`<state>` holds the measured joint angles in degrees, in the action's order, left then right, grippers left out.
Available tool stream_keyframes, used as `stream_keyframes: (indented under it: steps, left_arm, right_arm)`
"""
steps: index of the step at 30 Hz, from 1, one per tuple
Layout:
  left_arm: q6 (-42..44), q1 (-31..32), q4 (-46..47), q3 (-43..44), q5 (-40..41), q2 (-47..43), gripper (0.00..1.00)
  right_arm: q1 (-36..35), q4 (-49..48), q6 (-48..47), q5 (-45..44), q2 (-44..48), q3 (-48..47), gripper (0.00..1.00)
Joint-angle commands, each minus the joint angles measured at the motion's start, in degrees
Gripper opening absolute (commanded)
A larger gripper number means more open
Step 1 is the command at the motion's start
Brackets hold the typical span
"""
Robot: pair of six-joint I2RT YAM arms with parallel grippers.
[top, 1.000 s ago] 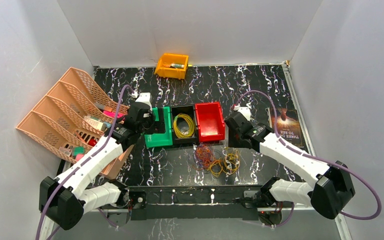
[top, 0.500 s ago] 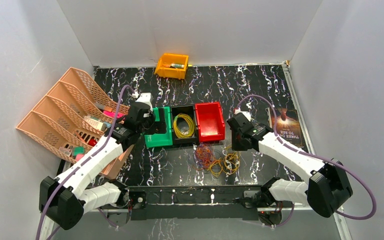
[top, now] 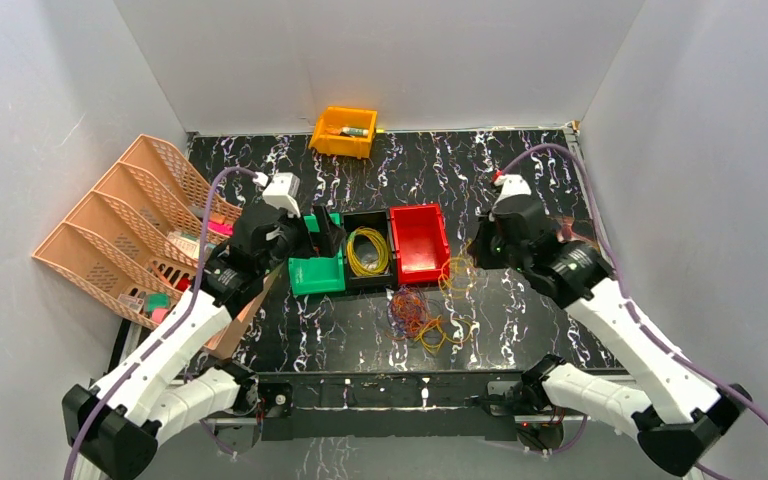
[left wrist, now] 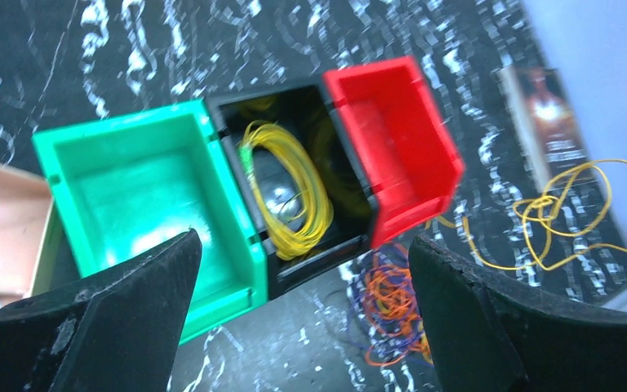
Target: Untangle the cables
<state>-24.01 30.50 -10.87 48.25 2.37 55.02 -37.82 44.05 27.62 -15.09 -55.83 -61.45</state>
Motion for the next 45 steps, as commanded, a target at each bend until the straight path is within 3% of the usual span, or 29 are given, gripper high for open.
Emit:
stream_keyframes:
  steps: [1,6,11,20,28,34,42,45]
  left_arm:
    - [-0.12,-0.10,7.76,-0.18,-4.27,-3.49,0.98]
    - [-0.26,-0.14,11.76,-0.90,-5.60,-4.19,0.98]
    - [-0.40,-0.17,22.60,-5.76,-10.71,-5.64,0.98]
    - [-8.04,1.44,26.86,-1.64,-17.37,3.00,0.98]
    - [-15.10,11.56,35.10,-1.69,-10.53,5.48,0.98]
    - [-16.72,17.46,39.33,-0.73,-7.11,9.30,0.98]
    - [-19.25,20.27,40.64,2.97,-5.15,18.36,0.88]
    - [-23.80,20.29,44.03,5.79,-9.18,23.06,0.82]
  right_arm:
    - [0.30,-0.86,-4.71,4.43,3.83,-6.65,0.00]
    - [0.30,-2.04,-7.19,3.04,5.91,-13.00,0.00]
    - [0.34,-6.19,-9.47,6.97,7.41,-15.23,0.00]
    - [0.36,-10.15,-9.87,2.63,6.96,-16.40,0.00]
    - [0.36,-13.65,-6.03,-1.70,6.95,-12.29,0.00]
    - [0.36,-15.33,-4.02,-0.05,7.13,-9.88,0.00]
    - [0.34,-17.90,-1.52,3.53,7.19,-8.39,0.00]
    - [0.34,-18.21,-0.81,5.01,6.75,-7.85,0.00]
